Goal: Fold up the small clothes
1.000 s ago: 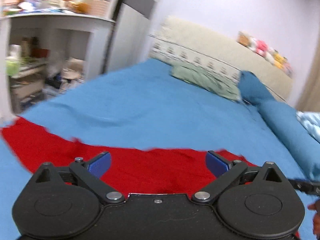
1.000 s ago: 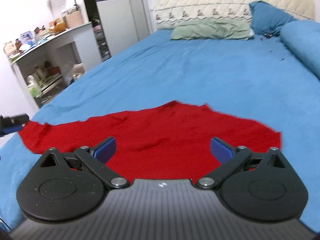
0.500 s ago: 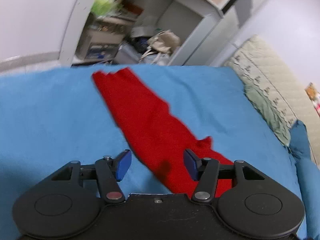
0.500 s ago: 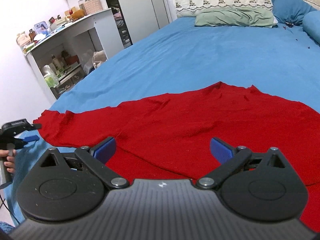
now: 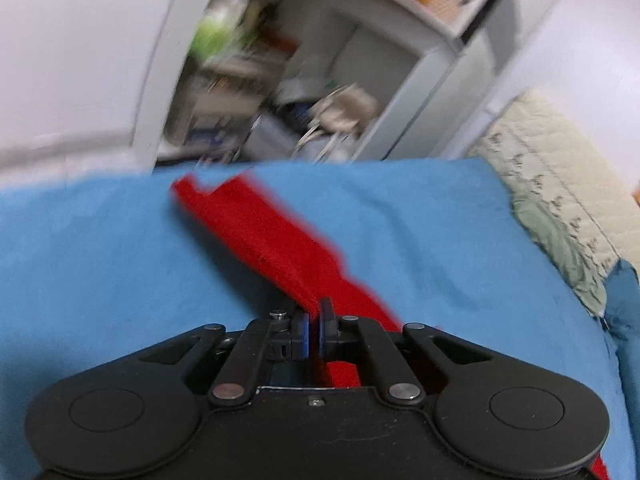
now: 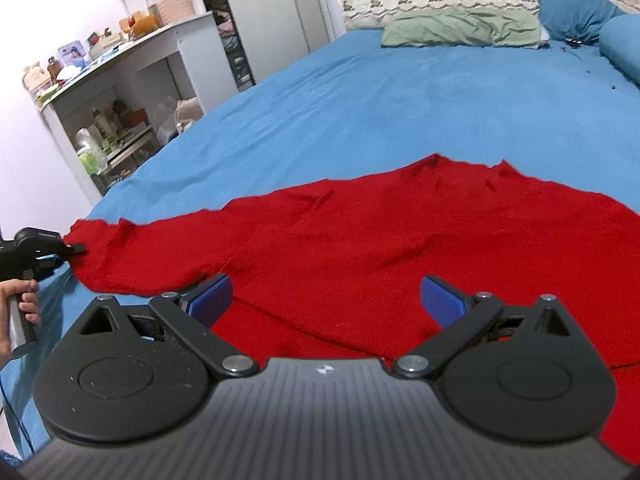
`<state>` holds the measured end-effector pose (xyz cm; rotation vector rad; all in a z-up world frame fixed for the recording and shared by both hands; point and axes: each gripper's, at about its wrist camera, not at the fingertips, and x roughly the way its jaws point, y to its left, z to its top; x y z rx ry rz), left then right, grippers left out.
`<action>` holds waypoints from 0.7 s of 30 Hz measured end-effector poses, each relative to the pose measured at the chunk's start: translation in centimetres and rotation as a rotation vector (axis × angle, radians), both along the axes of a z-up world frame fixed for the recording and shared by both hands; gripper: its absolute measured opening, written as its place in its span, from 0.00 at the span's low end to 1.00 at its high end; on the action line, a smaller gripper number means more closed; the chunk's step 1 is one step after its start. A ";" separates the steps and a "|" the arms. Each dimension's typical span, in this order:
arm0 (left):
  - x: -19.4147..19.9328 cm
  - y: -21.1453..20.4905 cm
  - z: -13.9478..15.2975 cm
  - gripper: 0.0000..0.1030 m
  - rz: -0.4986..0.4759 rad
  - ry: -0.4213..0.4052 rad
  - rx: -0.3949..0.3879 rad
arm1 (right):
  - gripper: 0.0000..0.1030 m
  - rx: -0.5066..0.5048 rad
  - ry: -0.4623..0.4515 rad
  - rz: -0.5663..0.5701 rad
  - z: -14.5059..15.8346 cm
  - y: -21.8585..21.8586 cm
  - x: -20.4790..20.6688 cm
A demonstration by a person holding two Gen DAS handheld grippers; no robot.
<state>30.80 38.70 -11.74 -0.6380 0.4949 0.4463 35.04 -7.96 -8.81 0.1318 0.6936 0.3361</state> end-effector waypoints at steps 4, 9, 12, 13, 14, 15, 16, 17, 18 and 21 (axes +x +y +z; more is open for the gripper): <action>0.0 -5.1 5.9 0.03 -0.112 -0.112 0.166 | 1.00 0.009 -0.028 -0.044 1.3 -2.2 -0.7; 2.6 -17.4 12.0 0.03 -0.361 -0.265 0.300 | 1.00 0.003 -0.069 -0.158 3.6 -6.6 -1.9; 4.9 -26.7 12.4 0.03 -0.547 -0.285 0.341 | 1.00 -0.010 -0.084 -0.229 4.5 -9.6 -2.7; 5.6 -29.5 11.8 0.03 -0.603 -0.268 0.345 | 1.00 -0.017 -0.087 -0.247 4.7 -10.6 -3.0; 6.4 -32.6 10.8 0.03 -0.662 -0.240 0.344 | 1.00 -0.027 -0.084 -0.268 4.8 -11.7 -3.4; 7.0 -35.2 9.5 0.03 -0.712 -0.207 0.341 | 1.00 -0.040 -0.077 -0.282 4.7 -12.6 -3.7; 7.5 -38.1 7.7 0.03 -0.772 -0.163 0.344 | 1.00 -0.052 -0.068 -0.293 4.5 -13.4 -3.9; 7.9 -40.8 5.5 0.03 -0.824 -0.115 0.364 | 1.00 -0.066 -0.053 -0.304 4.2 -14.3 -4.1; 8.2 -42.8 3.4 0.03 -0.864 -0.064 0.381 | 1.00 -0.077 -0.034 -0.312 3.8 -15.0 -4.3; 8.1 -46.5 -1.7 0.03 -0.926 0.054 0.384 | 1.00 -0.098 0.022 -0.314 2.3 -16.6 -4.7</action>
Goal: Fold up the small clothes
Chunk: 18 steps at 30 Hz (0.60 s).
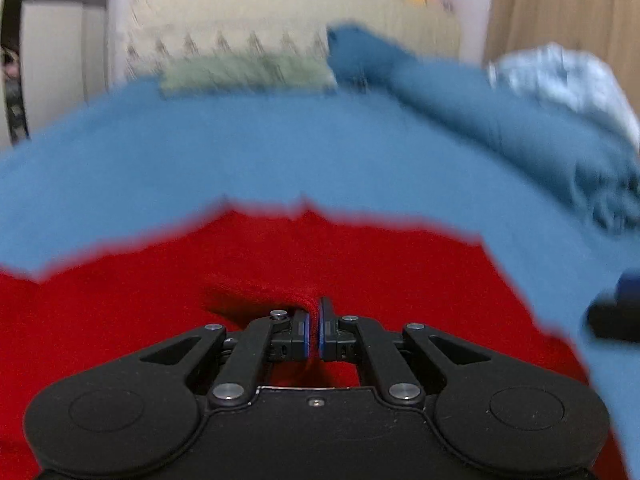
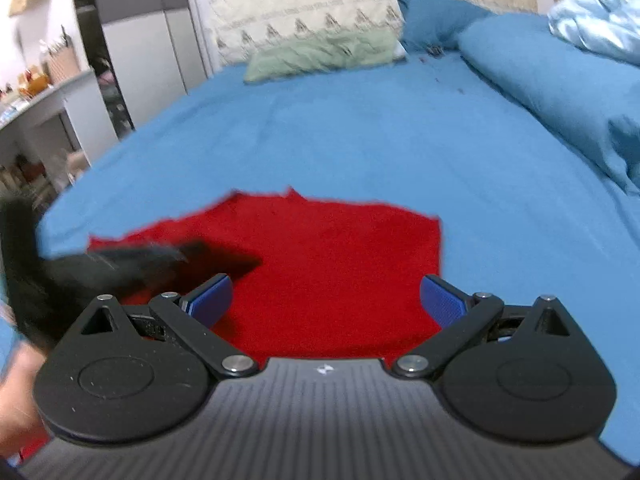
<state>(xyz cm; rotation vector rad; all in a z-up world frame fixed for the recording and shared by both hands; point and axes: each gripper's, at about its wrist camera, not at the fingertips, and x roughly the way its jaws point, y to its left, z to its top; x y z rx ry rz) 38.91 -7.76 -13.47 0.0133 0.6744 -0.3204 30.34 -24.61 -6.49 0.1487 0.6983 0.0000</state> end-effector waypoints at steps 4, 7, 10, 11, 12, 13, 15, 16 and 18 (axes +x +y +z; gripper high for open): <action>-0.9 -0.3 -2.3 0.06 -0.013 0.019 0.021 | 1.00 -0.016 0.024 0.028 -1.6 -0.6 -0.3; -1.9 1.2 -0.9 0.43 -0.033 0.011 0.002 | 1.00 0.000 0.002 0.044 -1.8 -0.5 0.0; -4.3 4.8 1.4 0.73 -0.030 -0.094 0.027 | 1.00 0.009 -0.033 0.076 -1.0 1.0 1.0; -5.1 5.9 2.0 0.73 -0.015 -0.112 0.051 | 1.00 0.000 -0.043 0.098 -0.8 1.9 1.5; -6.1 7.7 2.3 0.73 0.007 -0.128 0.078 | 1.00 -0.017 -0.048 0.117 -0.6 2.9 2.1; -7.0 9.1 2.6 0.74 0.030 -0.134 0.097 | 1.00 -0.035 -0.050 0.140 -0.6 4.0 2.7; -8.0 12.0 2.7 0.73 0.084 -0.143 0.117 | 1.00 -0.096 -0.046 0.205 -0.8 6.9 4.1; -8.3 13.4 2.5 0.73 0.111 -0.148 0.125 | 1.00 -0.132 -0.041 0.240 -1.1 8.4 4.9; -9.4 15.7 1.7 0.73 0.163 -0.151 0.149 | 1.00 -0.204 -0.021 0.311 -1.9 11.4 6.7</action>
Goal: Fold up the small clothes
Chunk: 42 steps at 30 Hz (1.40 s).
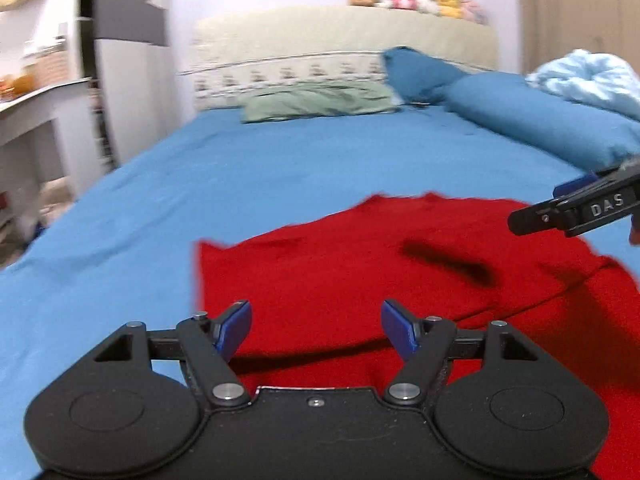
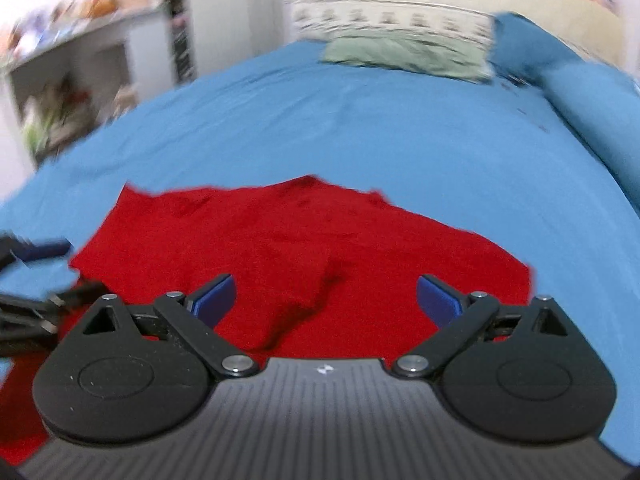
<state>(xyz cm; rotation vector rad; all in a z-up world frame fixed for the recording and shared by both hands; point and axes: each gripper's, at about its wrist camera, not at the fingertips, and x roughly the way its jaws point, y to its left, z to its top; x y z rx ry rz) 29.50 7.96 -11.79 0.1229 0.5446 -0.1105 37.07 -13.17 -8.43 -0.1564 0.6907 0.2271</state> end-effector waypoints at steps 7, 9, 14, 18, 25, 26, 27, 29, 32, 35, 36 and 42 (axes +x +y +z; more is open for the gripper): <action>1.2 3.6 -3.3 0.72 0.076 0.101 -0.109 | 0.66 -0.245 0.098 0.099 -4.3 6.5 6.0; 1.8 3.5 -3.3 0.70 0.089 0.107 -0.107 | 0.26 -0.259 0.158 0.111 -5.3 6.8 7.1; 2.2 3.7 -3.4 0.70 0.075 0.115 -0.128 | 0.20 -0.121 0.049 -0.043 -2.2 2.8 5.3; 2.2 4.2 -3.6 0.70 0.086 0.113 -0.152 | 0.20 0.023 -0.002 -0.223 -1.8 -2.5 1.8; 2.3 4.7 -3.8 0.70 0.112 0.112 -0.162 | 0.52 0.167 0.047 -0.302 -6.6 -6.2 -0.7; 2.2 4.7 -3.8 0.70 0.117 0.108 -0.161 | 0.60 0.195 0.031 -0.321 -6.6 -6.6 -0.8; 2.2 4.8 -3.7 0.70 0.124 0.103 -0.157 | 0.67 0.214 0.017 -0.338 -6.6 -6.8 -0.8; 2.3 5.1 -3.8 0.69 0.135 0.102 -0.158 | 0.67 0.258 0.018 -0.375 -6.5 -8.0 -0.6; 2.8 5.6 -3.9 0.67 0.151 0.103 -0.172 | 0.32 0.287 0.054 -0.383 -6.2 -9.1 0.4; 3.2 5.9 -3.8 0.62 0.164 0.094 -0.176 | 0.20 0.284 0.019 -0.362 -4.2 -9.5 1.1; 3.3 5.9 -3.8 0.61 0.166 0.093 -0.181 | 0.19 0.305 -0.005 -0.365 -3.0 -9.9 1.3; 3.5 6.3 -4.2 0.38 0.148 0.115 -0.204 | 0.19 0.333 -0.162 -0.481 1.7 -14.1 1.1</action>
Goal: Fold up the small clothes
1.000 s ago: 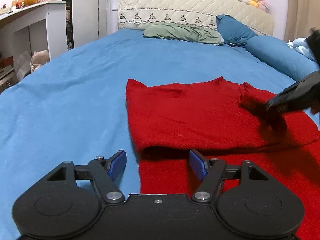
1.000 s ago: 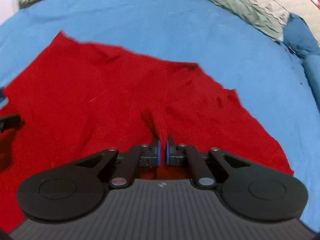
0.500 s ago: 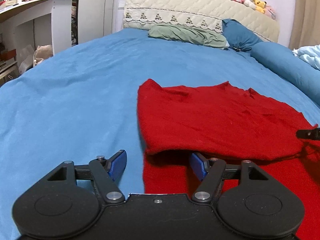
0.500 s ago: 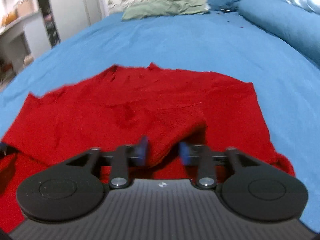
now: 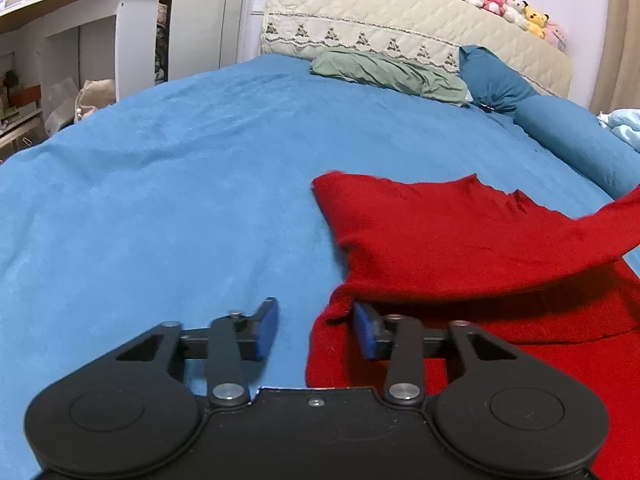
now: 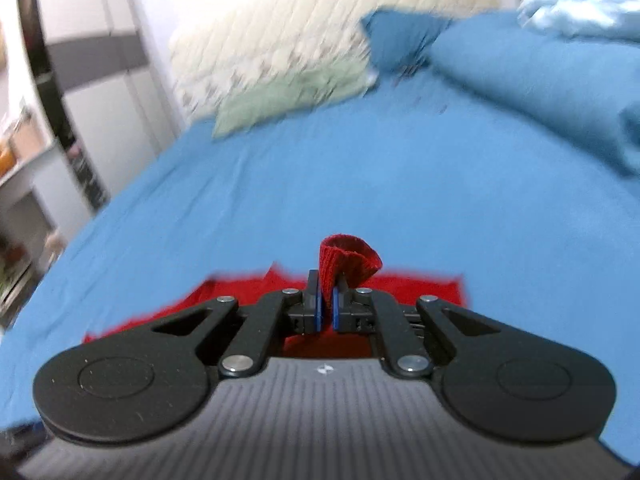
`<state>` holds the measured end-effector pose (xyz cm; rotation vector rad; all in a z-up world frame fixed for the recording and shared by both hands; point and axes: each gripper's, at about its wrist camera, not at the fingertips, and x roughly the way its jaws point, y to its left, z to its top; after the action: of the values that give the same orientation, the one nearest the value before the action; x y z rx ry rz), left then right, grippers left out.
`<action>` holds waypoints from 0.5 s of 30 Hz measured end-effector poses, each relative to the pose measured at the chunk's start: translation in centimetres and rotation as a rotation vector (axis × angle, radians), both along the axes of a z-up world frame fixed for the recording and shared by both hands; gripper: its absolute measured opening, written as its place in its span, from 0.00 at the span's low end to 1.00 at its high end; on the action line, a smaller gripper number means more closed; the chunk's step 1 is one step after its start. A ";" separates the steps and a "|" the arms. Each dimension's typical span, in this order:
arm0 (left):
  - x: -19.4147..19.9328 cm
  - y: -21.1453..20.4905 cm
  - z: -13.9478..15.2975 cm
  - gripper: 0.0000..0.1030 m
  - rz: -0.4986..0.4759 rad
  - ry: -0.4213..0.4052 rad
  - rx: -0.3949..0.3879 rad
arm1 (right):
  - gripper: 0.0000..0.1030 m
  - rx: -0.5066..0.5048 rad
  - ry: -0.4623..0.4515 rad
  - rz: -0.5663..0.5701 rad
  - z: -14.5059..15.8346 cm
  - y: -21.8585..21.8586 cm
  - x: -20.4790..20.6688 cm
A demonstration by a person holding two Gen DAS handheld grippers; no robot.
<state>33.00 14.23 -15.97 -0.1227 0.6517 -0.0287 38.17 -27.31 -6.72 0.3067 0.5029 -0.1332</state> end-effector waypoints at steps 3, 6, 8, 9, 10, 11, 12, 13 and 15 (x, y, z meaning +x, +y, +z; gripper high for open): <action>0.0 0.1 0.0 0.27 0.004 0.018 -0.020 | 0.19 0.009 0.078 0.005 -2.3 -1.7 0.1; -0.1 0.2 0.1 0.22 0.012 0.032 -0.020 | 0.19 -0.023 0.166 0.010 -5.7 -1.7 -0.3; -0.2 0.3 0.2 0.20 0.016 0.041 -0.021 | 0.20 0.011 0.177 -0.005 -7.2 -1.9 -1.1; -0.4 0.3 0.4 0.19 0.018 0.045 -0.022 | 0.21 0.023 0.183 -0.012 -7.7 -2.1 -1.7; -0.6 0.2 0.8 0.18 0.017 0.041 -0.018 | 0.24 0.023 0.191 -0.023 -7.9 -2.2 -2.2; -0.9 0.0 1.2 0.18 0.014 0.027 -0.008 | 0.27 0.011 0.195 -0.042 -8.1 -2.3 -3.0; -1.4 -0.3 2.0 0.18 0.006 -0.002 0.016 | 0.42 -0.002 0.193 -0.053 -8.1 -2.3 -4.0; -1.8 -0.7 2.8 0.18 -0.005 -0.032 0.034 | 0.66 -0.022 0.172 -0.052 -7.8 -2.1 -4.9; -2.5 -1.8 4.6 0.26 -0.056 -0.098 0.034 | 0.86 -0.088 0.110 -0.038 -6.9 -1.3 -6.7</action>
<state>30.53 12.47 -11.35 -0.0700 0.5571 -0.0771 31.52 -28.61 -13.64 0.2240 0.5988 -0.2095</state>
